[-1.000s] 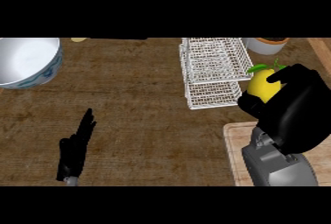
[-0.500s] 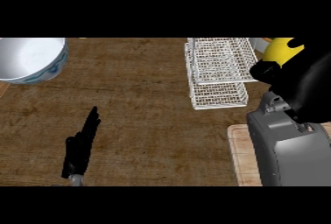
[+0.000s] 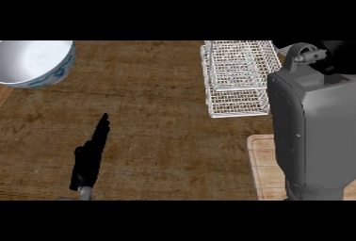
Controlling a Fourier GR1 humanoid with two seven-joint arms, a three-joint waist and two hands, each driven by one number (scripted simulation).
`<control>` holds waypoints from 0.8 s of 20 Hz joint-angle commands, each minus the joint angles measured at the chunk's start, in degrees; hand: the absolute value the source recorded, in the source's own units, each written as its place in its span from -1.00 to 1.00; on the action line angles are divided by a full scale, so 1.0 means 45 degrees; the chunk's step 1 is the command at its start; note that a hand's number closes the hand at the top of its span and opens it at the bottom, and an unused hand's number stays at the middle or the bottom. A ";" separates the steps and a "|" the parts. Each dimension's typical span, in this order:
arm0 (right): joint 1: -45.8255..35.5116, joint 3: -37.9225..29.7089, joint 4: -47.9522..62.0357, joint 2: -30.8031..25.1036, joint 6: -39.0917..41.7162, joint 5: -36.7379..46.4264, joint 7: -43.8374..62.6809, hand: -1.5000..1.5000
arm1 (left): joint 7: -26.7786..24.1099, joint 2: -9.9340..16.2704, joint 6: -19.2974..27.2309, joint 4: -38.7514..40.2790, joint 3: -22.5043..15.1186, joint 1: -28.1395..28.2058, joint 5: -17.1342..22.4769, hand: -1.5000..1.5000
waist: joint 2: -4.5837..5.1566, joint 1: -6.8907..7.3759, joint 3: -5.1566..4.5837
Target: Pick the lemon from the cutting board and place it in the tiered basket
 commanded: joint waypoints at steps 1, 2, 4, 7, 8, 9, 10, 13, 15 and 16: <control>-0.1045 -0.0614 0.2108 0.0013 0.0175 -0.0463 0.3174 1.00 | -0.0011 0.0044 -0.0217 0.0346 -0.0005 0.0283 0.0087 0.00 | 0.0149 0.0104 -0.0033; -0.1095 -0.0649 0.2335 0.0013 0.0403 -0.0497 0.3175 1.00 | 0.0135 -0.0022 0.0061 0.0269 0.0084 0.0213 -0.0005 0.00 | 0.0103 -0.0009 -0.0028; -0.1608 -0.1151 0.3081 0.0013 -0.0032 -0.0879 0.3176 1.00 | 0.0164 -0.0115 0.0047 0.0268 -0.0029 0.0191 -0.0053 0.00 | 0.0117 -0.0067 -0.0023; -0.1716 -0.1371 0.3928 0.0013 -0.0516 -0.0908 0.3177 1.00 | -0.0180 -0.0079 -0.0083 0.0884 0.0285 0.0053 0.0100 0.00 | 0.0160 -0.0046 -0.0039; -0.1527 -0.1512 0.4335 0.0013 -0.0995 -0.0861 0.3178 1.00 | -0.0228 0.0175 -0.0362 0.0418 0.0275 0.0354 0.0214 0.00 | 0.0132 -0.0105 -0.0025; -0.1225 -0.1668 0.4580 0.0013 -0.1305 -0.0887 0.3179 1.00 | -0.0230 -0.0276 0.0082 0.0654 0.0064 0.0147 -0.0071 0.00 | 0.0168 -0.0144 -0.0023; -0.1636 -0.1927 0.4443 0.0012 -0.0849 -0.0720 0.3179 1.00 | -0.0070 0.0089 -0.0317 0.0422 0.0297 0.0628 0.0315 0.00 | 0.0078 -0.0196 -0.0023; -0.1335 -0.2470 0.5300 0.0012 -0.2354 -0.0680 0.3005 1.00 | -0.0163 0.0259 -0.0337 0.0446 0.0542 0.0309 0.0285 0.00 | 0.0157 -0.0247 -0.0015; -0.1425 -0.2586 0.6096 0.0012 -0.2864 -0.0904 0.3103 1.00 | 0.0094 0.0369 -0.0287 0.0077 0.0525 0.0390 0.0213 0.00 | 0.0160 -0.0107 -0.0009; -0.1462 -0.2451 0.6032 0.0012 -0.3510 -0.1146 0.3178 1.00 | -0.0038 -0.0369 0.0116 0.0361 0.0076 0.0126 -0.0068 0.00 | 0.0163 -0.0185 -0.0011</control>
